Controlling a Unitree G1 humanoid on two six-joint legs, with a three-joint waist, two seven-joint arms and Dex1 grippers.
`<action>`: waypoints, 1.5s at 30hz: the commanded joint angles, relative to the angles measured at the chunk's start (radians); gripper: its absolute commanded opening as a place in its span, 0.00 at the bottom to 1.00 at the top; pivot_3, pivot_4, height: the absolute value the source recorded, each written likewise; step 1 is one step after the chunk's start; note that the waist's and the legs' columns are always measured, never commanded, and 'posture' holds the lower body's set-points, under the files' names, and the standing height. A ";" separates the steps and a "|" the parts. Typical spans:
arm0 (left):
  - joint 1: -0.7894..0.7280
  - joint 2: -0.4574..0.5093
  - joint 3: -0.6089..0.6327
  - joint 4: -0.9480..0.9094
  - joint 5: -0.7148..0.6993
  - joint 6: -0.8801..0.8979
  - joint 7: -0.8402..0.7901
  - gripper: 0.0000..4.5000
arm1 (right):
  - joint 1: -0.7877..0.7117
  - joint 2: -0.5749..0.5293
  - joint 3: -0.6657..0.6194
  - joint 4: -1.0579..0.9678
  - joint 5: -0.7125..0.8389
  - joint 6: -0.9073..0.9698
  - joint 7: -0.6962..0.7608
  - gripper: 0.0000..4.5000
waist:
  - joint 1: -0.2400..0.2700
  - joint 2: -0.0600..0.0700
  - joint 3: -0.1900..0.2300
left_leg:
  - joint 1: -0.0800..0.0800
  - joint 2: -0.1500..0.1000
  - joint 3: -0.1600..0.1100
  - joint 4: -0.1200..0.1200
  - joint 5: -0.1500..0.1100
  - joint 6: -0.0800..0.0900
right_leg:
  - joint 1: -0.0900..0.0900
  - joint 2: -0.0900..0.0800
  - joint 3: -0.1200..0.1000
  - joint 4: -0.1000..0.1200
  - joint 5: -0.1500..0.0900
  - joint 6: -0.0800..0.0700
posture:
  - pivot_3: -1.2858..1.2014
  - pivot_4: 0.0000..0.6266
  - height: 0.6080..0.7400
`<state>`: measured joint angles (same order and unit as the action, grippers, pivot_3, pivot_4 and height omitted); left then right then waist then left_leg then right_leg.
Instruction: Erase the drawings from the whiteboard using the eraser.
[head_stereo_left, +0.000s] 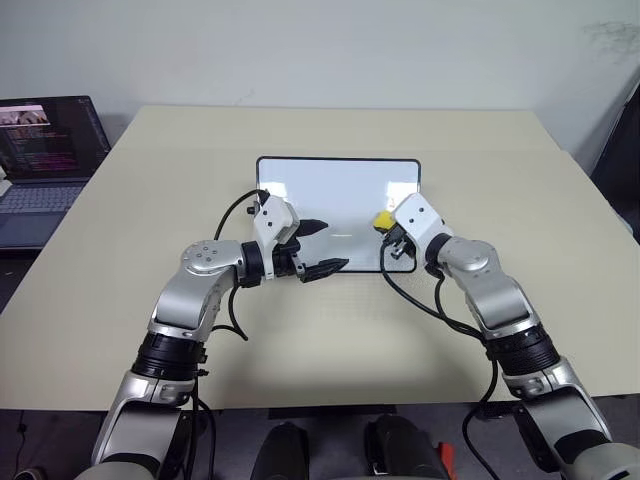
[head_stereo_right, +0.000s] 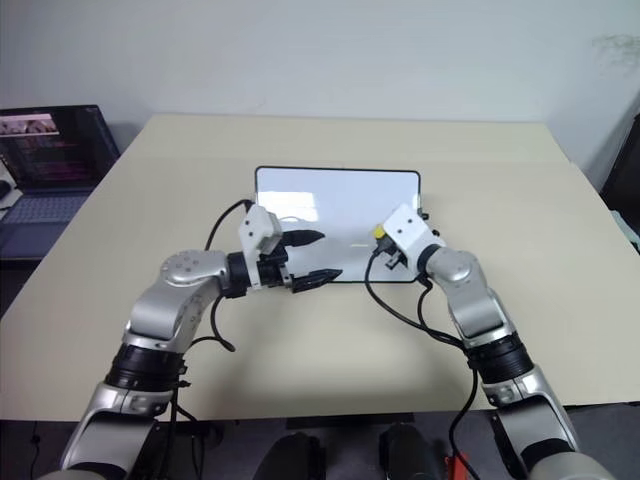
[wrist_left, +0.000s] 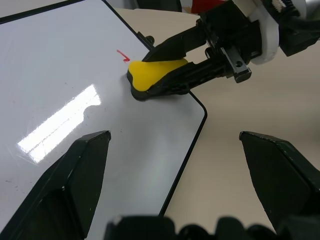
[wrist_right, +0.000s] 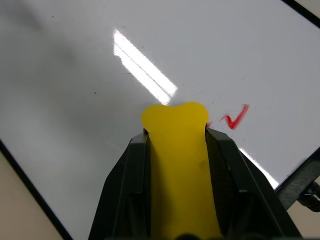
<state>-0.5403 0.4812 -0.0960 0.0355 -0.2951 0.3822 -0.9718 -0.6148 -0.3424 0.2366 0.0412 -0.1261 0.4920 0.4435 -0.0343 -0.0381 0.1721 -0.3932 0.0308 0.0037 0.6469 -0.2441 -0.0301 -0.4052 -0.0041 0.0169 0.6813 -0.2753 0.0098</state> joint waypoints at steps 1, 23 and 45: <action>-0.005 -0.001 0.008 -0.031 -0.011 -0.017 0.000 1.00 | -0.044 -0.021 -0.071 0.072 -0.039 -0.027 -0.094 0.26 | 0.002 0.000 0.000 | 0.000 0.000 0.000 0.000 0.001 0.001 | 0.000 0.000 0.000 0.000 0.000 0.000 | 0.52 0.24 1.00; -0.002 -0.004 0.010 -0.038 -0.013 -0.014 0.004 1.00 | -0.065 -0.026 -0.061 0.085 -0.051 -0.039 -0.097 0.26 | 0.003 0.000 0.000 | 0.001 0.000 0.000 0.000 0.003 0.003 | 0.001 0.000 0.000 0.000 0.002 0.001 | 0.52 0.24 1.00; 0.000 0.000 0.009 -0.038 -0.013 -0.011 0.001 1.00 | -0.034 -0.056 -0.047 0.016 -0.060 -0.031 -0.074 0.26 | 0.004 0.000 0.000 | -0.001 0.000 0.000 -0.001 0.003 0.003 | 0.000 0.000 0.000 -0.001 0.001 0.001 | 0.52 0.24 1.00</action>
<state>-0.5335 0.4777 -0.0971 0.0352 -0.2954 0.3823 -0.9713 -0.6413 -0.3894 0.2264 0.0471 -0.1711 0.4740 0.4056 -0.0305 -0.0382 0.1721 -0.3947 0.0304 0.0037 0.6461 -0.2414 -0.0267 -0.4056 -0.0045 0.0165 0.6798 -0.2738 0.0111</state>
